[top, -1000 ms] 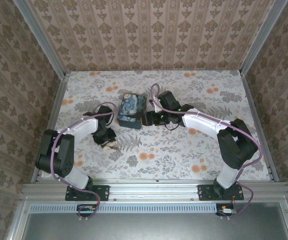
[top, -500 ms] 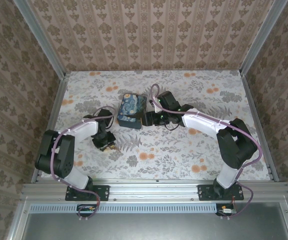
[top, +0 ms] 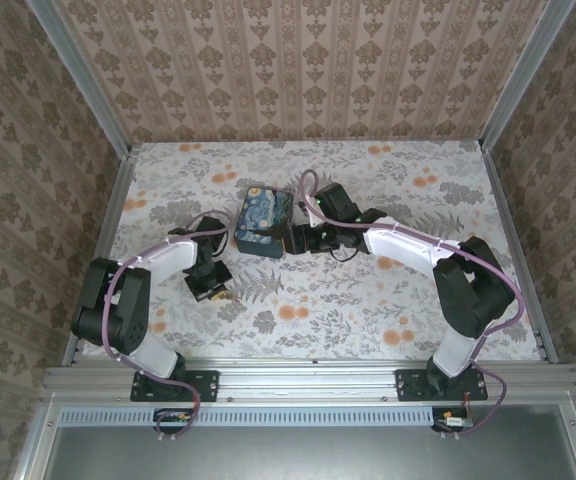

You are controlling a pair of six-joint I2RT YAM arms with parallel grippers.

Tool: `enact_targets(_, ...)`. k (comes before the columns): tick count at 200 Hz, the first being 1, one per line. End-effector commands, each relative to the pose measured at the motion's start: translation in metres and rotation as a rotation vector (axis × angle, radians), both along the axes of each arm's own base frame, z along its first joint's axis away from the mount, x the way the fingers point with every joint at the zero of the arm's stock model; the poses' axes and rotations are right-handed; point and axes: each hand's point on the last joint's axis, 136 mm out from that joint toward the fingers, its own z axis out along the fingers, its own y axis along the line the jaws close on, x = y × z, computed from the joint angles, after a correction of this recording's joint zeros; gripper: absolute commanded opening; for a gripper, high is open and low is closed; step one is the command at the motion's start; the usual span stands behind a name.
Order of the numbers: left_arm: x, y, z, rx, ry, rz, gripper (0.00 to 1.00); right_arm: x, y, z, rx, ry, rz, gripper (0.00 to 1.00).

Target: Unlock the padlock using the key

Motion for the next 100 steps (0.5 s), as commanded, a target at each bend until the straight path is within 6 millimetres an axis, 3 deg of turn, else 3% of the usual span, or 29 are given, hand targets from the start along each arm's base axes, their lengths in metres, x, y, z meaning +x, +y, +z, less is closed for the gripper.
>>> enact_targets(1,0.003,-0.009,-0.018,-0.028,-0.010,-0.020,0.00,0.000,0.005,0.008,-0.013,-0.015,0.020,0.59)
enact_targets(35,0.008,-0.009,0.004,-0.031,-0.048,-0.023,0.00,-0.002,0.009,0.008,-0.018,-0.021,0.032,0.59)
enact_targets(81,0.006,-0.002,0.009,-0.011,-0.061,-0.011,0.24,-0.005,0.012,0.003,-0.024,-0.012,0.042,0.59)
enact_targets(100,0.005,-0.001,0.003,-0.008,-0.052,-0.009,0.28,-0.005,0.013,0.004,-0.023,-0.013,0.047,0.59)
